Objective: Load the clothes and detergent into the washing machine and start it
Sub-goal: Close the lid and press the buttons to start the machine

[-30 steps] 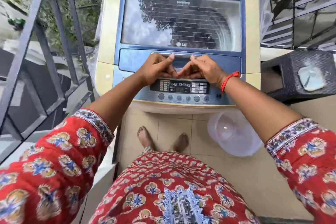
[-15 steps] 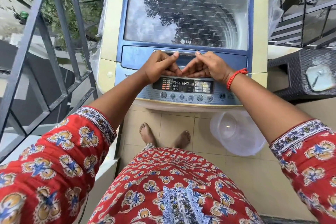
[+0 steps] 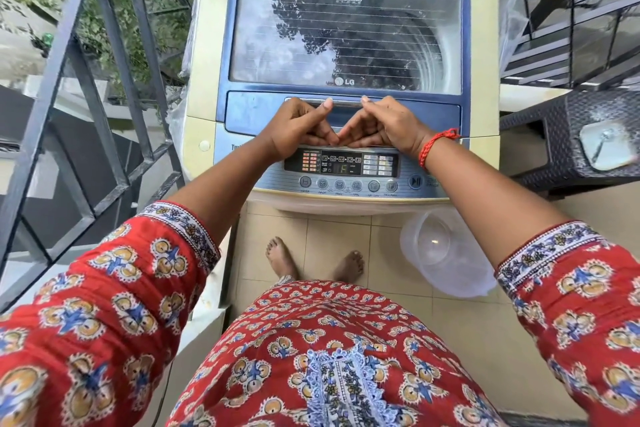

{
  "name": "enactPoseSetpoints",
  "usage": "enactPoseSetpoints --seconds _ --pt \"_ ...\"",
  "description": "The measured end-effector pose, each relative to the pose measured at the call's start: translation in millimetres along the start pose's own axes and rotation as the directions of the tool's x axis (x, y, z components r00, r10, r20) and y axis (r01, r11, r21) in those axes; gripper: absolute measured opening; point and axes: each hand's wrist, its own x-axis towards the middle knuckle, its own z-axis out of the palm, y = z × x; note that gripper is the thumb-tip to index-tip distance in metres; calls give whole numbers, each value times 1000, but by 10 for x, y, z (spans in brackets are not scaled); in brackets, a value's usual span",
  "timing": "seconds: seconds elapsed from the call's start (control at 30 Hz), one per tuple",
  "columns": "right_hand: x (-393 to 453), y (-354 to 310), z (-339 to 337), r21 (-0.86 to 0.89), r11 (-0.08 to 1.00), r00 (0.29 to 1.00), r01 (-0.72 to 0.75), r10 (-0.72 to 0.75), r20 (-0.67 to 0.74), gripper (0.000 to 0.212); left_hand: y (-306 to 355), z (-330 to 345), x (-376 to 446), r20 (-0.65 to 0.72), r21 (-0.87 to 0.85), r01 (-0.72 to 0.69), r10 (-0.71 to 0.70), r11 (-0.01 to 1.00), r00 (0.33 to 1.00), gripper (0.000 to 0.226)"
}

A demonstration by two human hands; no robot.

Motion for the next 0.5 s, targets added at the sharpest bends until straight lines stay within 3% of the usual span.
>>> enactPoseSetpoints --seconds 0.5 --pt "11 7 5 19 1000 1000 5 -5 -15 59 73 53 -34 -36 57 26 -24 998 999 54"
